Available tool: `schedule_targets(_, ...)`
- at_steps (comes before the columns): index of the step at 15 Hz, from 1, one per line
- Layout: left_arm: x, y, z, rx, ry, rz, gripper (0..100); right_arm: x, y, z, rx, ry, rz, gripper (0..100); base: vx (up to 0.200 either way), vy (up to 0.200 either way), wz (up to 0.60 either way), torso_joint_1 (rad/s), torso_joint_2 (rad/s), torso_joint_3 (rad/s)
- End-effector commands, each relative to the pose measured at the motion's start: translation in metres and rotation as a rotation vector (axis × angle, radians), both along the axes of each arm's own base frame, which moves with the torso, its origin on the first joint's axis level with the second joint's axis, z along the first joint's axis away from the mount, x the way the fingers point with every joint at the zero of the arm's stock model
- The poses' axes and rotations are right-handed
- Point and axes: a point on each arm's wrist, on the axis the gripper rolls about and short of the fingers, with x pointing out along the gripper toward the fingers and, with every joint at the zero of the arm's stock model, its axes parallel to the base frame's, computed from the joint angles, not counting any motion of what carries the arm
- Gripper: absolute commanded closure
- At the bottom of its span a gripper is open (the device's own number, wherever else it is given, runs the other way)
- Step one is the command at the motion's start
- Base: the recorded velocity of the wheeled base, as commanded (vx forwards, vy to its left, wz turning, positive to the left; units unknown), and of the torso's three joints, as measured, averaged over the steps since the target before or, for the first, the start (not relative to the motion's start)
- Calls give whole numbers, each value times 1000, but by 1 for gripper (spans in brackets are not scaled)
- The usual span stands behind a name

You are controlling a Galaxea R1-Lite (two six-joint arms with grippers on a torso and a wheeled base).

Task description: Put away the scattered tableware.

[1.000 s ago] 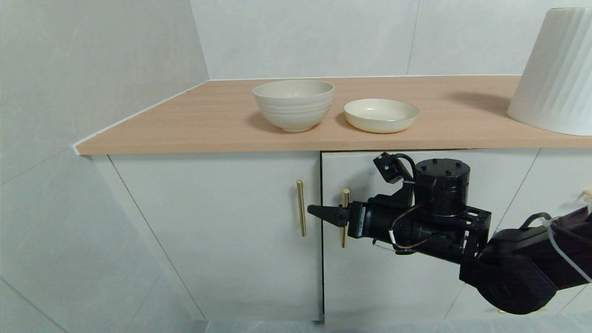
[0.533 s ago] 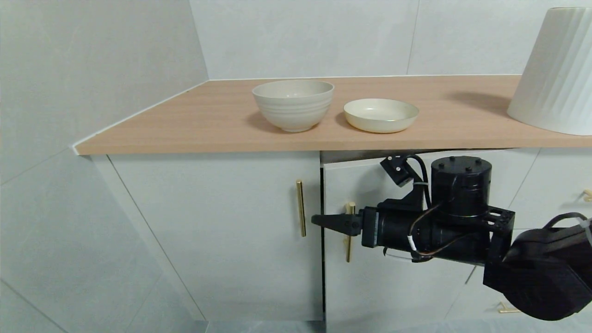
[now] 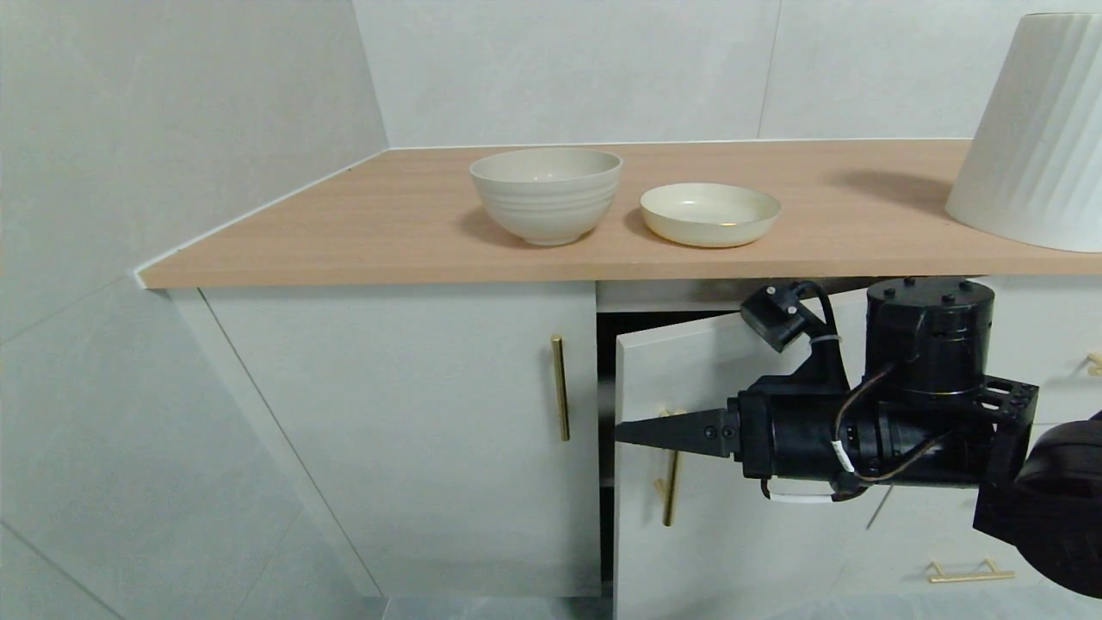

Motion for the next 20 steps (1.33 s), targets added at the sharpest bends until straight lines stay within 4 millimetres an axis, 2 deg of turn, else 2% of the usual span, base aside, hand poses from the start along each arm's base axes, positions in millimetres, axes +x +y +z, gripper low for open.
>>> schedule_targets(1, 0, 0, 0, 2, -1, 1, 0, -2, -2, 4, 11, -19, -5, 0, 0, 0, 0, 0, 0, 0)
schedule_targets(5, -1, 0, 3, 13, -16, -2, 0, -2, -2, 0, 3, -11, -3, 0, 0, 0, 0, 0, 0, 0)
schedule_targets(6, -4, 0, 12, 21, -43, -19, 0, -2, -2, 0, 3, -11, -3, 0, 0, 0, 0, 0, 0, 0)
schedule_targets(7, -9, -3, 28, 25, -46, -134, 0, -2, -2, 1, 4, -12, -3, 0, 0, 0, 0, 0, 0, 0)
schedule_targets(8, -10, -4, 35, 25, -27, -188, 0, -3, -2, 0, 3, -11, -3, 0, 0, 0, 0, 0, 0, 0)
schedule_targets(9, -8, -8, 53, 3, 87, -360, 0, -3, -3, -1, 1, -10, -5, 0, 0, 0, 0, 0, 0, 0)
schedule_targets(11, 18, -13, 81, -82, 249, -606, 0, -4, -3, -1, 0, -13, -4, 0, 0, 0, 0, 0, 0, 0)
schedule_targets(12, 34, -14, 92, -110, 303, -657, 0, -4, -3, 0, 0, -14, -6, 0, 0, 0, 0, 0, 0, 0)
schedule_targets(14, 64, -18, 102, -144, 419, -760, 0, -4, -3, -1, -2, -12, -7, 0, 0, 0, 0, 0, 0, 0)
schedule_targets(15, 68, -19, 103, -144, 431, -775, 0, -4, -3, -1, -2, -12, -7, 0, 0, 0, 0, 0, 0, 0)
schedule_targets(16, 94, -27, 108, -147, 481, -849, 0, -4, -3, -2, -3, -12, -7, 0, 0, 0, 0, 0, 0, 0)
schedule_targets(19, 145, -39, 118, -149, 485, -811, 0, -5, -4, -1, -2, -14, -8, 0, 0, 0, 0, 0, 0, 0)
schedule_targets(20, 154, -40, 118, -149, 474, -773, 0, -5, -4, -1, -2, -14, -8, 0, 0, 0, 0, 0, 0, 0)
